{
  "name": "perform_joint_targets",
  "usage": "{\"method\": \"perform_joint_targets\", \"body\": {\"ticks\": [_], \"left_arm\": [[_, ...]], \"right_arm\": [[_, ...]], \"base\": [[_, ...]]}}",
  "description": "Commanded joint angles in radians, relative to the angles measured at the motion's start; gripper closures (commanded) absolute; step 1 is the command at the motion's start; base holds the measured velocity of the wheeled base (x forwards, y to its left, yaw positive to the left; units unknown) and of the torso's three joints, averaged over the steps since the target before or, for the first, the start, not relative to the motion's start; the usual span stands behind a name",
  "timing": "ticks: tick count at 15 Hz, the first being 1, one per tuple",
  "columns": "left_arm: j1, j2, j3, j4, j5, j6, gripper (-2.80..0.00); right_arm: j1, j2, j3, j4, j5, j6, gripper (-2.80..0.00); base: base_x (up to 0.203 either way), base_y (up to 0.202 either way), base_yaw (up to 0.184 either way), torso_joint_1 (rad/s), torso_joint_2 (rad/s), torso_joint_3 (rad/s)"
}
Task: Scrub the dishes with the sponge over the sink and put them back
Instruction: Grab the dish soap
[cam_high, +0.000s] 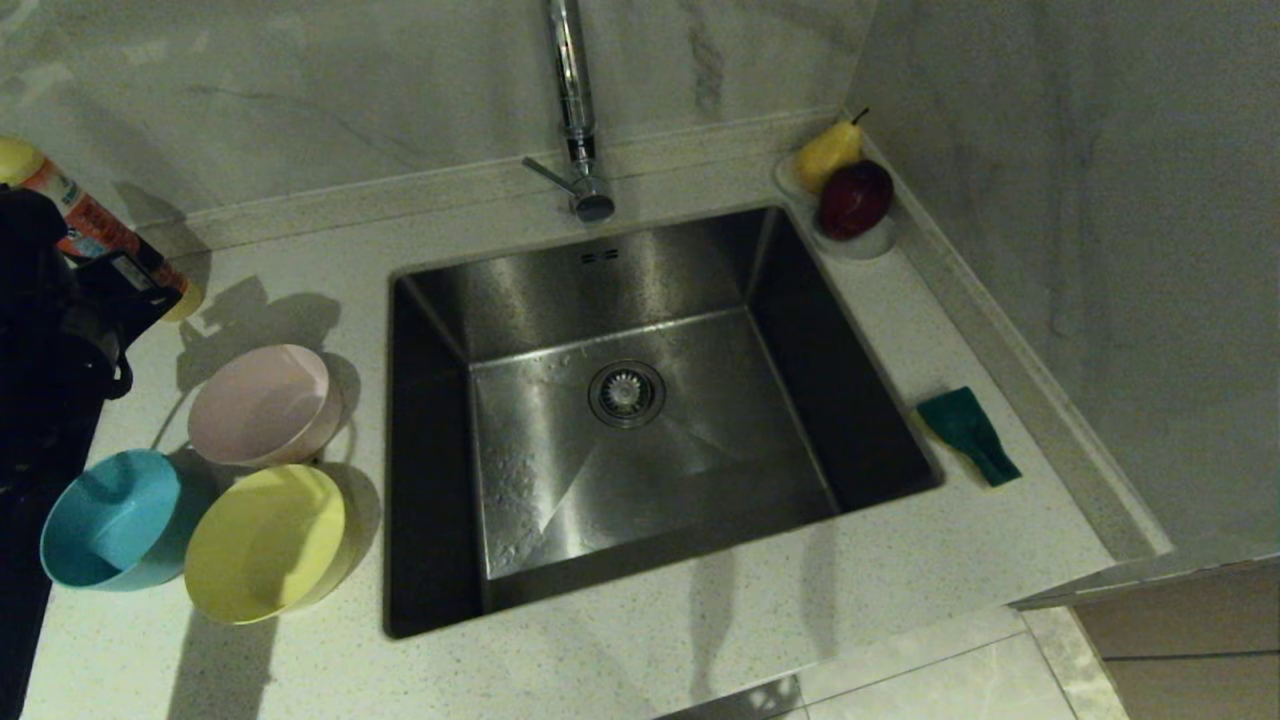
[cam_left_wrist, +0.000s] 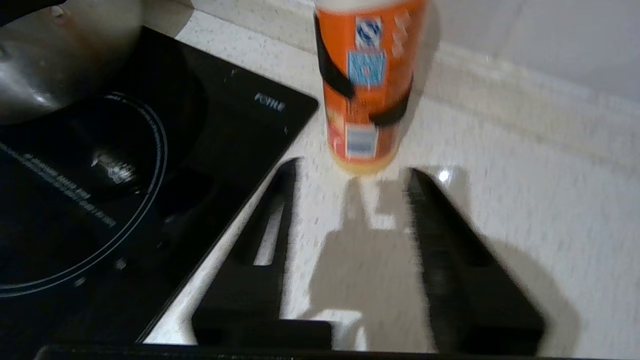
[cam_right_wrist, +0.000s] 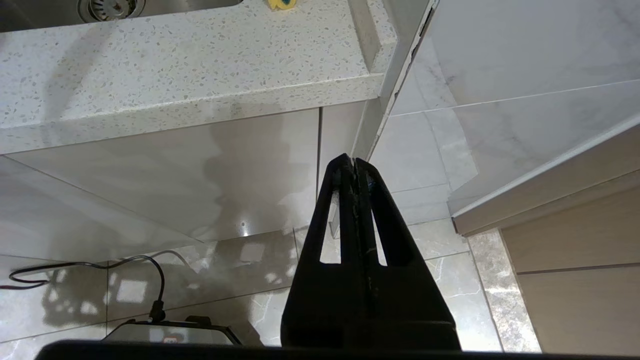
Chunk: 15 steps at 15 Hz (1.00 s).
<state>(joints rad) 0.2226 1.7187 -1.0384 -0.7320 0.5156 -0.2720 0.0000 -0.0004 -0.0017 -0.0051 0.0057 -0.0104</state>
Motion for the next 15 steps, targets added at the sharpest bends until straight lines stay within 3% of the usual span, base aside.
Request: {"method": "perform_joint_targets", "body": {"ticks": [1,9,15], "left_arm": [[0.032,0.039,-0.046,0.002,-0.001,-0.053,-2.8],[0.075,0.053,-0.055,-0.004,-0.189,-0.065,-2.8],[0.108,0.144,-0.156,-0.056,-0.234,-0.009,-2.8]], "right_arm": [[0.0,0.0,0.0,-0.001,0.0,0.0,0.0],[-0.001,0.0,0.0,0.0,0.0,0.0,0.0],[0.0,0.0,0.0,-0.001,0.0,0.0,0.0]], "base": [[0.0,0.0,0.0,0.0,0.0,0.0],[0.0,0.0,0.0,0.0,0.0,0.0],[0.0,0.0,0.0,0.0,0.0,0.0]]}}
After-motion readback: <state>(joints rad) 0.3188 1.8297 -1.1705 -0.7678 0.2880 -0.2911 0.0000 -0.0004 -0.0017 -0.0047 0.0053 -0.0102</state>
